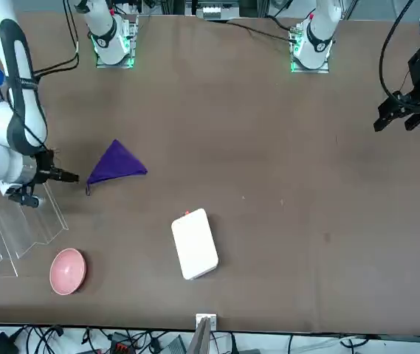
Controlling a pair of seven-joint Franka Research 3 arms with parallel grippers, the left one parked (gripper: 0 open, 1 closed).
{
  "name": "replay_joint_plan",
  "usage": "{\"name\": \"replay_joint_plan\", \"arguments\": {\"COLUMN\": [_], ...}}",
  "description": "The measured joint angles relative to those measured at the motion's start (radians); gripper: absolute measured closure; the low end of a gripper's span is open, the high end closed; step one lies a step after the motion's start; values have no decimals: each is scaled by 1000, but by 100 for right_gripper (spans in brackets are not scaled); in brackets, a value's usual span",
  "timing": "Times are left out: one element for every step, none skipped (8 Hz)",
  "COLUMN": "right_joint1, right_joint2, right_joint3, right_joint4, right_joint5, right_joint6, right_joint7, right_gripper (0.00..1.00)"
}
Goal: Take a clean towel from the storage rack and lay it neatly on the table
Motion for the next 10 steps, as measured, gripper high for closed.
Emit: {"name": "replay_joint_plan", "arguments": {"right_joint1": [5, 15, 29, 44, 52, 52, 52, 52, 52, 52], "right_joint2": [1, 2, 2, 3, 4, 5, 7, 9, 12, 15], "right_joint3": [2, 4, 5, 6, 7, 7, 7, 7, 8, 10], "right_joint4": [-24, -60, -106, -157, -201, -224, -230, -230, -230, -230], "right_joint5": [26, 79, 120, 135, 137, 137, 137, 137, 138, 138], "right_joint6": [31, 83, 152, 230, 286, 307, 315, 322, 335, 348], "right_joint7": [55, 81, 88, 92, 94, 94, 94, 94, 94, 94], "right_gripper": [6, 9, 11, 16, 18, 21, 22, 26, 32, 34]}}
